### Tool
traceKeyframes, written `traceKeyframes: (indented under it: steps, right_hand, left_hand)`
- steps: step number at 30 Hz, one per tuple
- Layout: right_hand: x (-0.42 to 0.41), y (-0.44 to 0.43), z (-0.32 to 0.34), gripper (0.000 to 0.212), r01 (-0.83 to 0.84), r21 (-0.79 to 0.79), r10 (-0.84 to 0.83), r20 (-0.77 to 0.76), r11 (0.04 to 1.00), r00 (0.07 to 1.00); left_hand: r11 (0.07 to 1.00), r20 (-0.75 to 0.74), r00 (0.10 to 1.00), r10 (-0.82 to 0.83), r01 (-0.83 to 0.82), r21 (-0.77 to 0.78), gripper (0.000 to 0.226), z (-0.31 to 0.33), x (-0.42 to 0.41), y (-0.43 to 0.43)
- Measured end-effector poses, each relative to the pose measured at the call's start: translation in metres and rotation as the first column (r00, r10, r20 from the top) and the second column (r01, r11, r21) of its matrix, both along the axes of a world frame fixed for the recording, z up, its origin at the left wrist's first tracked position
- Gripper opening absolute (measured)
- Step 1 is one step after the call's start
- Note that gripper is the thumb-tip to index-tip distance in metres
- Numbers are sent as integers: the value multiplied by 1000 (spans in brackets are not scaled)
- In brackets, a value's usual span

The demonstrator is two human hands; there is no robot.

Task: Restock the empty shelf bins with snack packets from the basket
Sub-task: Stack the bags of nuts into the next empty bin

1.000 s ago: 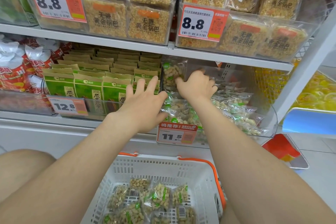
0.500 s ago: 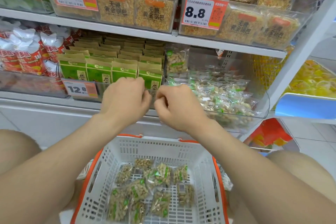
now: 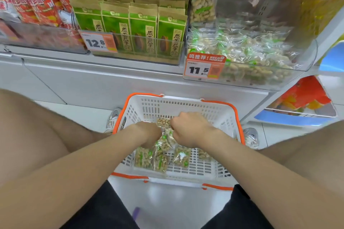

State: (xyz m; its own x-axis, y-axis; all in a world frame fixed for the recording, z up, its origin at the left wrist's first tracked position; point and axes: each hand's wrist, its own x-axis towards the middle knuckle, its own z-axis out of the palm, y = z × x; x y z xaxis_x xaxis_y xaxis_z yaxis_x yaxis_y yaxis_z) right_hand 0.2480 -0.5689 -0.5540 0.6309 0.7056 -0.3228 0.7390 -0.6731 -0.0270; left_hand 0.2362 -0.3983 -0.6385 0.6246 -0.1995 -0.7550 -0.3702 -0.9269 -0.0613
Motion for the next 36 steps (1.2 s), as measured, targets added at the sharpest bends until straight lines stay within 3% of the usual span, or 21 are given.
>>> traceKeyframes:
  steps: [6, 11, 14, 19, 26, 30, 33, 36]
  right_hand:
    - [10, -12, -25, 16, 4, -103, -20, -161, 995, 987]
    - [21, -12, -41, 32, -5, -145, -23, -194, 989, 981]
    - [25, -9, -48, 26, -19, -188, -18, -193, 982, 981]
    - [27, -3, -49, 29, -24, -214, -21, -203, 977, 979]
    - [23, 1, -37, 26, -22, -226, -30, -226, 974, 974]
    - [23, -1, -21, 14, -3, -231, -50, -224, 973, 973]
    - [28, -4, -3, 25, 56, -200, -97, -199, 978, 975]
    - [34, -12, 17, 31, 143, -152, -165, -144, 978, 976]
  left_hand:
    - [975, -105, 978, -180, 191, 109, 52, -62, -18, -5]
    - [848, -100, 863, -495, 505, 159, 80, -110, -24, -3]
    - [802, -162, 816, -555, 577, 157, 84, -121, -28, -5]
    - [854, -189, 854, -485, 509, 107, 80, -128, -29, -10]
    - [891, -76, 902, -425, 432, 138, 32, -104, -20, -10]
    - [954, 41, 960, -277, 270, 128, 17, -76, -1, -16]
    - [988, 219, 965, -148, 156, -20, 14, -52, 18, -19]
    - [954, 315, 949, 23, 73, -291, 16, -22, 31, -17]
